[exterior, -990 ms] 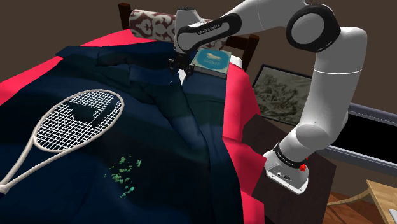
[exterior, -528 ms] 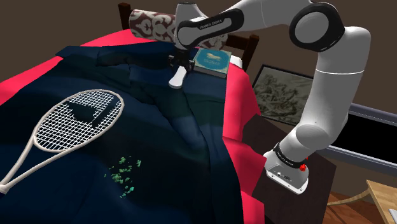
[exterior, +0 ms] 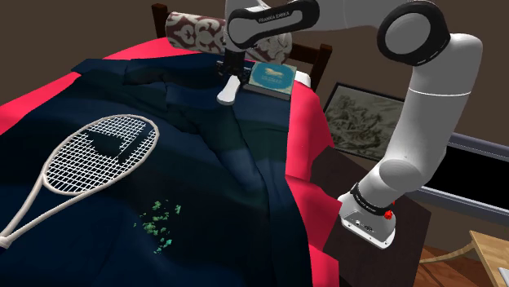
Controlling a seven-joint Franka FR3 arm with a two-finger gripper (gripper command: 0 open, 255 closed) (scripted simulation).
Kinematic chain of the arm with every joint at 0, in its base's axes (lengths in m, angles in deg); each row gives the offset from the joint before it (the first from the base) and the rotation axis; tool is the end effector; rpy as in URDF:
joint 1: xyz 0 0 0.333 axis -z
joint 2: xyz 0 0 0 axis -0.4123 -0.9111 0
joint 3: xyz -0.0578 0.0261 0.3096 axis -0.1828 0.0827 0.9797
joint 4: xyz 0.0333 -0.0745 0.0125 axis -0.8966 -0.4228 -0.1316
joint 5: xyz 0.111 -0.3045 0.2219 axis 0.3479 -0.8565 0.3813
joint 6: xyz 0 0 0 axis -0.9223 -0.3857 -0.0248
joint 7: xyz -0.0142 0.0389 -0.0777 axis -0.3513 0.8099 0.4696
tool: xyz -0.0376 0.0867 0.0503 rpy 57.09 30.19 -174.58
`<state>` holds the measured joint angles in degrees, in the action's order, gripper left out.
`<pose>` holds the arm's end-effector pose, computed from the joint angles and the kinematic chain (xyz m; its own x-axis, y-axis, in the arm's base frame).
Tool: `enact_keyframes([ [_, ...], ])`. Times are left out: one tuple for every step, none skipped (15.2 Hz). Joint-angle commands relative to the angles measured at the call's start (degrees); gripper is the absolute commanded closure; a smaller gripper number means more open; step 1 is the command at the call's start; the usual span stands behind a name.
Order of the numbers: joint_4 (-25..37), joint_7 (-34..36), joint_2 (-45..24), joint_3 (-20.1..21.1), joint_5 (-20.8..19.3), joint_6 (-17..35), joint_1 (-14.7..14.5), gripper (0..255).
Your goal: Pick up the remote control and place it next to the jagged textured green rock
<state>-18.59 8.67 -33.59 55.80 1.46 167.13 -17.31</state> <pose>0.6590 0.0666 0.3956 0.5513 -0.8342 -0.0083 -0.8342 -0.5511 -0.0174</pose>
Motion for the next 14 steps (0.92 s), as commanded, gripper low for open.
enact_keyframes([
  [0.99,0.00,0.51,0.11,0.16,-1.49,-0.05,255],
  [1.46,-0.04,0.73,0.14,0.23,-2.17,-0.05,255],
  [1.95,-0.08,0.94,0.17,0.30,-2.85,-0.04,255],
  [2.36,-0.11,1.10,0.20,0.36,-3.42,-0.04,255],
  [1.05,0.95,1.98,0.58,0.42,-2.99,-0.65,255],
  [-0.18,2.02,2.81,0.97,0.49,-2.58,-1.28,255],
  [-1.33,3.11,3.59,1.37,0.54,-2.21,-1.92,255],
  [-2.39,4.22,4.32,1.77,0.60,-1.87,-2.57,255],
  [-3.37,5.33,5.00,2.19,0.65,-1.55,-3.23,255],
  [-4.28,6.47,5.63,2.61,0.69,-1.27,-3.90,255],
  [-5.11,7.61,6.20,3.04,0.72,-1.01,-4.58,255],
  [-5.87,8.78,6.73,3.48,0.74,-0.78,-5.27,255],
  [-6.55,9.95,7.20,3.93,0.76,-0.57,-5.97,255],
  [-7.17,11.15,7.63,4.37,0.76,-0.38,-6.68,255],
])
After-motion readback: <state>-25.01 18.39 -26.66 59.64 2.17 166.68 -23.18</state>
